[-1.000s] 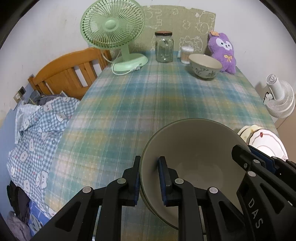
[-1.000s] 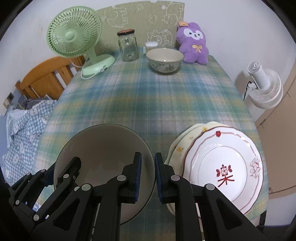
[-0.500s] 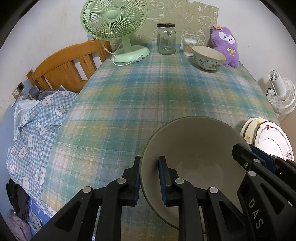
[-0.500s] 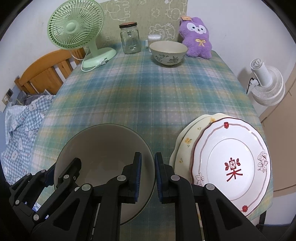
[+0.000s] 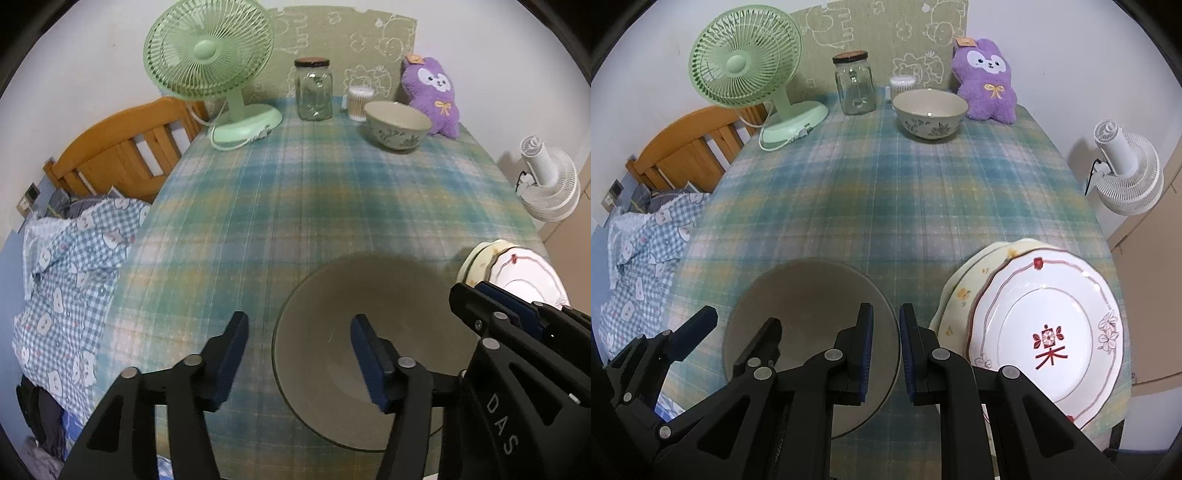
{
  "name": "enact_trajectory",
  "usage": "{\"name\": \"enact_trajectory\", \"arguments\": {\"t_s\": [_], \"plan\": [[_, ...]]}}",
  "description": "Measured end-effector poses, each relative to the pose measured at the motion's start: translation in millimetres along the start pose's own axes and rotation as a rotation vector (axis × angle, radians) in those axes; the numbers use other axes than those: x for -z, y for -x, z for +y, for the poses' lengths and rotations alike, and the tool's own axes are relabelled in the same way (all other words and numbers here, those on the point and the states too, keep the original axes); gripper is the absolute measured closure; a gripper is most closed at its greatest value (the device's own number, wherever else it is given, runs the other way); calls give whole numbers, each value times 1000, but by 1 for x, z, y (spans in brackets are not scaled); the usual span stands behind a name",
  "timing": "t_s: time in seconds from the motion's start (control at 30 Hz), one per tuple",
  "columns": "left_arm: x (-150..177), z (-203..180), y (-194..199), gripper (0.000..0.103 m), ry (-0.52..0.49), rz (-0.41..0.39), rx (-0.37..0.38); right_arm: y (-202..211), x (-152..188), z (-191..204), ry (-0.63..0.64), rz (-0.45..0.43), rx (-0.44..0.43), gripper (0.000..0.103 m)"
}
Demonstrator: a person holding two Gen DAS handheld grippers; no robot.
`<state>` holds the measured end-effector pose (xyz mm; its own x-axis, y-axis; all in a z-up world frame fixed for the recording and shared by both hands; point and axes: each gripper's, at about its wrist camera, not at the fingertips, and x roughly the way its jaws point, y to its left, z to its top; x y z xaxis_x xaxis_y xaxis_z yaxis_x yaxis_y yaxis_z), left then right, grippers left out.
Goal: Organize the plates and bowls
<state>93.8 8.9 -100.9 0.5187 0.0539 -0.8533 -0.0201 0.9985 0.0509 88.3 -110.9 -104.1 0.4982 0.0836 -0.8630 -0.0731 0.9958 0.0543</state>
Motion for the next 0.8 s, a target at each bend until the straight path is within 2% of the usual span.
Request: {"name": "enact_trajectory", "arguments": {"t_s": [0.1,0.13,0.23,0.43,0.6,0.63,0.8], "plan": [[-13,2,10,33,-21,-26,31,14,-12,2,-22,-32,23,82],[-17,2,13,33,-29,-32,31,17,-15,2,-33,-37,29,76],[-32,2,23,31,-52,-65,48,32,-26,1,-75,-83,41,44],[-67,-3,44,23,-108,-142,74,58,-55,-2,-116,-170,65,39],[-94,-10,51,16,-100,-201,103,73,-84,-12,-113,-252,94,22],[-100,-13,51,16,-100,-210,106,74,-91,-15,-112,-260,93,16],[-124,-31,47,11,-82,-229,86,69,-122,-35,-92,-273,84,14]]}}
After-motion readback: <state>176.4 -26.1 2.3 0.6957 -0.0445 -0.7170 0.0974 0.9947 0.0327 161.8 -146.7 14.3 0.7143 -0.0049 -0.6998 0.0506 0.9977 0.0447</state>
